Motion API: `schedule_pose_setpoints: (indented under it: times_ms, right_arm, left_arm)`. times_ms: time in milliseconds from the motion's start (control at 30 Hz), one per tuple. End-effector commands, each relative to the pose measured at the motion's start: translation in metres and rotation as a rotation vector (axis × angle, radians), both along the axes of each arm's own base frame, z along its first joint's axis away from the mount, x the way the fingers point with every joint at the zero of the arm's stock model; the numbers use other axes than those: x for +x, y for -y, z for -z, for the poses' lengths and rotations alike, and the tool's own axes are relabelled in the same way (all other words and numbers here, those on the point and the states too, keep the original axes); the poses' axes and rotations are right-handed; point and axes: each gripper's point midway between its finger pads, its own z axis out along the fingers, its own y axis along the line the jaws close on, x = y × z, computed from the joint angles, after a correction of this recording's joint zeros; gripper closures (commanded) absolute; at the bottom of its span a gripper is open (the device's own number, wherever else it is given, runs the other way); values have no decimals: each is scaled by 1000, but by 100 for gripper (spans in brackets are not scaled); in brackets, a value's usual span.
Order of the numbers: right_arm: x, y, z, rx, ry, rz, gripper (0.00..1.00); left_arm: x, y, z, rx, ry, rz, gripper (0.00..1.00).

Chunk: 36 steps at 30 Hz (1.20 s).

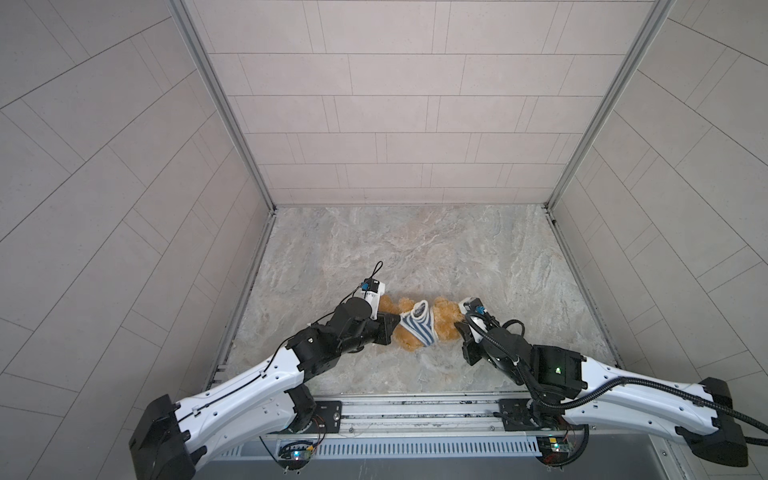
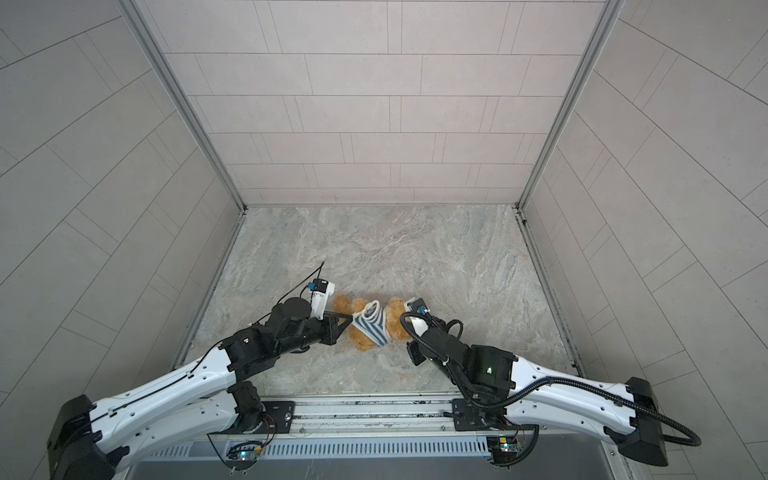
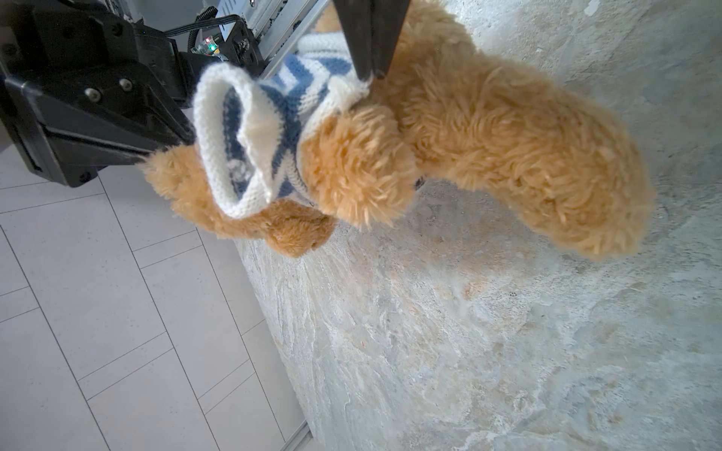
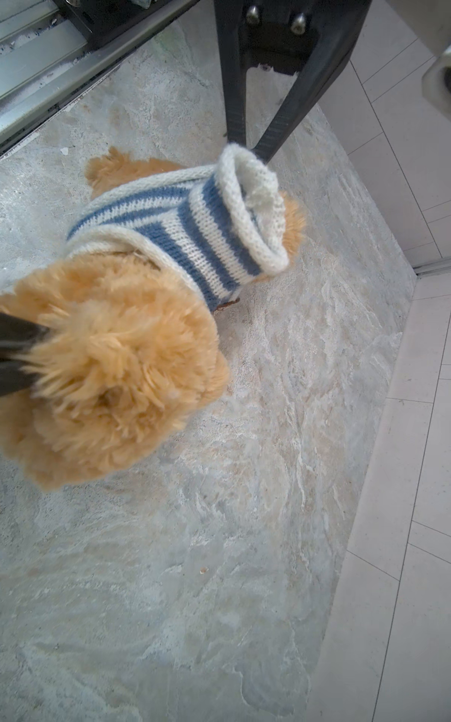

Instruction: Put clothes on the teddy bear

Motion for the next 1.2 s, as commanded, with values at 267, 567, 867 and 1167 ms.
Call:
schedule_pose_setpoints:
  times_ms: [267, 567, 867, 1167]
  right_arm:
    - [-3, 1, -2, -72, 64, -33, 100]
    - [-9, -8, -1, -158, 92, -93, 100]
    - [-17, -26, -14, -191, 170, -185, 100]
    - [-19, -18, -14, -271, 224, -191, 100]
  left_arm:
    - [32, -42, -13, -80, 70, -217, 100]
    - [40, -44, -30, -231, 113, -242, 100]
    - [26, 5, -57, -268, 137, 36, 100]
    - [46, -18, -56, -228, 135, -124, 100]
